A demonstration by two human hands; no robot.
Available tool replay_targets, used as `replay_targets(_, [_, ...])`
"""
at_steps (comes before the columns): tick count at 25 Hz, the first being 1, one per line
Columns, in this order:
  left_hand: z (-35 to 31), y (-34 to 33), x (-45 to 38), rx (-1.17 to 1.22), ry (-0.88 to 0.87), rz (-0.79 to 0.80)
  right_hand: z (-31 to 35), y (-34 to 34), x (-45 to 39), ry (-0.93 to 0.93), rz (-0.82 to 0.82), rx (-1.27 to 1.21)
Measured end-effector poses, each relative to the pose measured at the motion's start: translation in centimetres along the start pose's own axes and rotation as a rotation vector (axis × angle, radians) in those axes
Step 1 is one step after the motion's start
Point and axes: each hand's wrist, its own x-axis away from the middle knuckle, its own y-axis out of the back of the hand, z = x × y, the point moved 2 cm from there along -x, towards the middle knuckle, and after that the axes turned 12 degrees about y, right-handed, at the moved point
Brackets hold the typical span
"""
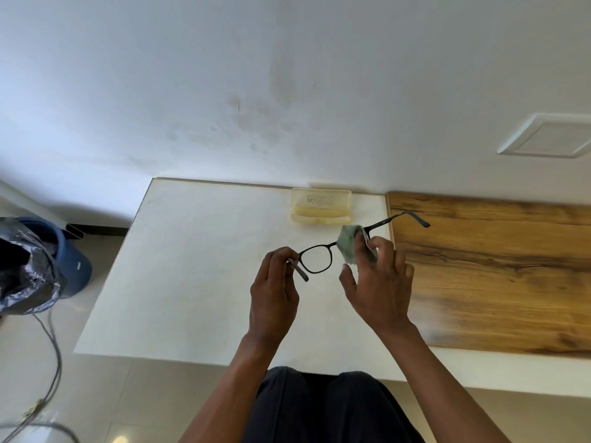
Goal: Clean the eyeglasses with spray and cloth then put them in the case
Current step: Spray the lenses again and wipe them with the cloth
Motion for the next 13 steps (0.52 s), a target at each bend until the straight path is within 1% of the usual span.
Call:
replay_targets(2, [0.1, 0.0, 0.0, -0.005, 0.005, -0.003, -0.1, -0.4, 0.0, 0.027, -0.053, 0.103])
replay_targets(4, [0.2, 0.1, 0.0, 0.001, 0.005, -0.004, -0.2, -0.6, -0.2, 0.048, -0.114, 0.126])
replay_targets(10, [0.4, 0.1, 0.3, 0.012, 0.022, 0.003, -0.8, -0.6, 0.1, 0.1, -0.206, -0.017])
replay_targets(13, [0.4, 0.1, 0.6, 0.013, 0.026, 0.012, -1.1, -0.6, 0.3, 0.103, -0.213, -0.025])
